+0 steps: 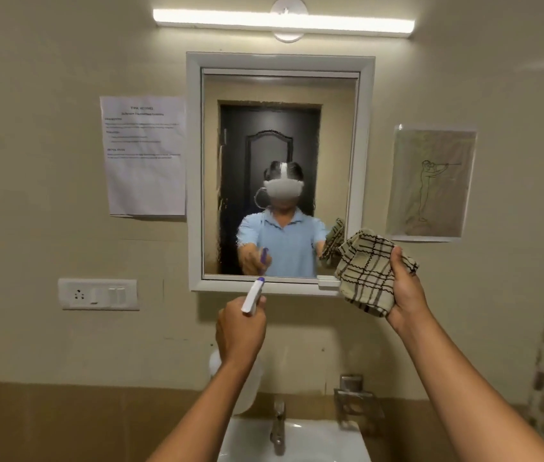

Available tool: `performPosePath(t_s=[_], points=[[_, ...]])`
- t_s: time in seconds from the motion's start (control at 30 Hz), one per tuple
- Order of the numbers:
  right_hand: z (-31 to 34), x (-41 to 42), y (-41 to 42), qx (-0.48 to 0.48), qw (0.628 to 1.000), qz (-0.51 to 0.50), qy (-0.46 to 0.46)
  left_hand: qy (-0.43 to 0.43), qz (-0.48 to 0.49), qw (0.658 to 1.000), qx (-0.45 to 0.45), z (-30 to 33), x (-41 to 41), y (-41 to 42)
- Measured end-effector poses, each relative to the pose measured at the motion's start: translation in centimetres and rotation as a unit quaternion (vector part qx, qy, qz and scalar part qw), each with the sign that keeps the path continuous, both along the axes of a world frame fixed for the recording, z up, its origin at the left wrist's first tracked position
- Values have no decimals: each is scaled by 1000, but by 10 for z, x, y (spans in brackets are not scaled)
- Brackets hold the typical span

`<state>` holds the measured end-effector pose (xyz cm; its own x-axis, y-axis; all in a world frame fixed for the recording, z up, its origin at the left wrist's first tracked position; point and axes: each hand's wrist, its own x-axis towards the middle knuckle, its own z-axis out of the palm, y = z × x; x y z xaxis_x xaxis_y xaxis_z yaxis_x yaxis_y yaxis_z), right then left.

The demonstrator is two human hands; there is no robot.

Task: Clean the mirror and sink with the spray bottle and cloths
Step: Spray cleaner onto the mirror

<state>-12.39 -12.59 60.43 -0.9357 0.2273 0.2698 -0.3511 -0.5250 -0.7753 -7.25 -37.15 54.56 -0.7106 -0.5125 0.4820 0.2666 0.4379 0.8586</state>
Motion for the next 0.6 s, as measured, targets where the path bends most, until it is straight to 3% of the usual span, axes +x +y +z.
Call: performPosePath(t_s=[0.23, 0.6], points=[[-4, 28, 33, -14, 997, -70, -4, -25, -100, 995, -13, -4, -11, 54], [-31, 64, 63, -24, 991, -132, -25, -35, -156, 987, 13, -15, -15, 76]])
